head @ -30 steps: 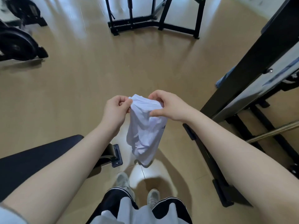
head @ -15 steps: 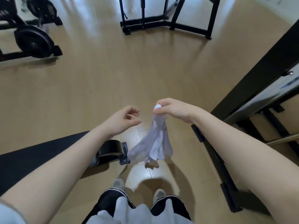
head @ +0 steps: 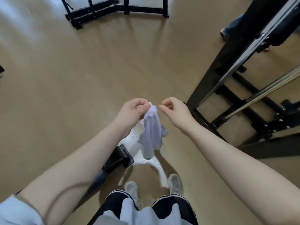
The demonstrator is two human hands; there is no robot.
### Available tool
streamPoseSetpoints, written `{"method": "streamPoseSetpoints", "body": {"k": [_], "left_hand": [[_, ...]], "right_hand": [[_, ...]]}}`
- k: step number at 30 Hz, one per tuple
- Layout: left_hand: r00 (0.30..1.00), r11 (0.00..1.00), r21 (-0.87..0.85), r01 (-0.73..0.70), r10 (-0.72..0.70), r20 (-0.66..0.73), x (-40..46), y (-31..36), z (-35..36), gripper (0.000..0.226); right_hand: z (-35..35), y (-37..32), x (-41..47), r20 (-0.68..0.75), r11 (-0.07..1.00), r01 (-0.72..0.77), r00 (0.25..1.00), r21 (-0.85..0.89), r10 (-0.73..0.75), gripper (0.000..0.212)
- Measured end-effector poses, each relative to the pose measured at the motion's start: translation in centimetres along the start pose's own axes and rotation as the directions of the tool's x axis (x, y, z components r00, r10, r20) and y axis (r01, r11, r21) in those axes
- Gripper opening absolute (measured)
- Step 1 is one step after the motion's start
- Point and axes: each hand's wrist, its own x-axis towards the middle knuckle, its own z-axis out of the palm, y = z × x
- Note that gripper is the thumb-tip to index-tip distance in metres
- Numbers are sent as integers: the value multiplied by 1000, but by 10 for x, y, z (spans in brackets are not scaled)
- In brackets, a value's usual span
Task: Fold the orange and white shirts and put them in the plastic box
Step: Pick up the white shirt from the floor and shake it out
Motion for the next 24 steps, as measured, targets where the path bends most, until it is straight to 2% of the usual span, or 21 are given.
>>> {"method": "streamPoseSetpoints", "body": {"k": [1, 3, 7, 9, 13, 16, 20, 22, 24], "left_hand": [[1000, 1000, -18, 11, -10, 21, 0, -4, -4, 18], [998, 999, -34, 17, -15, 56, -4, -10, -13, 17], [995, 993, -113, -37, 46, 83, -15, -9, -32, 18], [995, 983, -173, -65, 78, 70, -19, -3, -42, 19], [995, 959, -265, -103, 94, -45, -22, 11, -66, 17], [978, 954, -278, -114, 58, -201, -23, 15, -86, 17], [896, 951, -280, -128, -10, -445, -18, 11, -115, 9], [871, 971, -227, -80, -42, -489, -16, 5, -120, 9], [915, 999, -27, 25, -34, -403, -18, -4, -113, 21]], "right_hand": [[7, 3, -6, 84, 985, -98, 993, 139, 87, 12], [19, 8, -18, 246, 930, -192, 962, 314, 116, 20], [39, 9, -26, 296, 928, -74, 954, 365, -40, 41], [52, 3, -27, 336, 930, -32, 936, 367, -101, 43], [71, -2, -20, 366, 973, 20, 925, 229, -104, 17], [66, 4, -11, 339, 993, 83, 935, 82, -107, 27], [45, 15, -11, 386, 983, 69, 922, -172, 2, 27], [41, 17, -14, 407, 928, 102, 912, -359, 57, 34], [42, 13, -17, 382, 893, 135, 923, -429, 44, 35]]}}
